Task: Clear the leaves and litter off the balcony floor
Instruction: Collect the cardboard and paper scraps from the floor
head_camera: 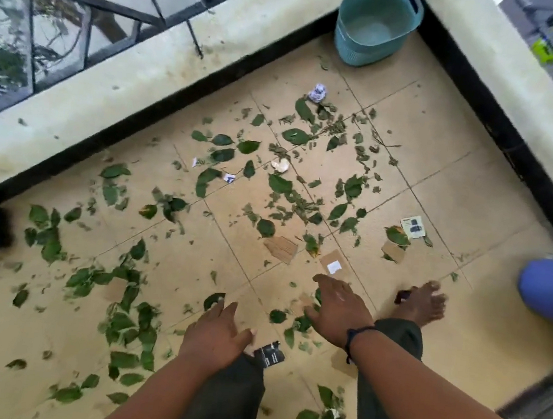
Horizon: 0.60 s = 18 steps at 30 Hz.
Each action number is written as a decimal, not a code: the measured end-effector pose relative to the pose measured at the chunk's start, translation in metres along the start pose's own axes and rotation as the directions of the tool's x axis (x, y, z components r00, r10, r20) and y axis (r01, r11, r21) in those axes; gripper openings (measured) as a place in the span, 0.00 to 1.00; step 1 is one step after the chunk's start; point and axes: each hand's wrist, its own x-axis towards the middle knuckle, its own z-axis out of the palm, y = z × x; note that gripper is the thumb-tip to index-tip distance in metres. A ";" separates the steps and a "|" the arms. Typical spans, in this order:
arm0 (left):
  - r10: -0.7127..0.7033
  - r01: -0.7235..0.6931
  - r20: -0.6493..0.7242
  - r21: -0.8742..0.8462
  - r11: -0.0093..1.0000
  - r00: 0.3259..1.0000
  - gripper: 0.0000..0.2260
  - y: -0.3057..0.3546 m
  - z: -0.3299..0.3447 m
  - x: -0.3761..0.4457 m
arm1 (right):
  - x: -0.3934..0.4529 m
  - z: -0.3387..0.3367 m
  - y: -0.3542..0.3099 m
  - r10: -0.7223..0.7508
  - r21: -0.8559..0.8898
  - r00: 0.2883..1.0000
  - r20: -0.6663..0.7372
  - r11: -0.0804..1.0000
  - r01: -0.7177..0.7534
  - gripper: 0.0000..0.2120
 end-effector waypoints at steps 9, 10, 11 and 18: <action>0.063 -0.076 0.075 0.182 0.980 0.995 0.45 0.051 -0.011 -0.007 | -0.032 0.045 0.017 0.145 0.321 0.989 0.029 0.936 -0.146 0.32; 0.031 -0.050 0.085 0.230 0.972 0.996 0.46 0.056 0.001 0.006 | -0.034 0.050 0.031 0.147 0.330 0.988 0.040 0.932 -0.152 0.32; -0.019 -0.002 0.083 0.245 0.969 0.996 0.42 0.067 0.011 0.012 | -0.037 0.054 0.047 0.155 0.333 0.986 0.057 0.929 -0.165 0.33; 0.057 -0.108 0.164 0.322 0.940 0.985 0.33 0.202 0.048 0.007 | -0.071 0.055 0.179 0.206 0.332 0.978 0.045 0.920 -0.209 0.30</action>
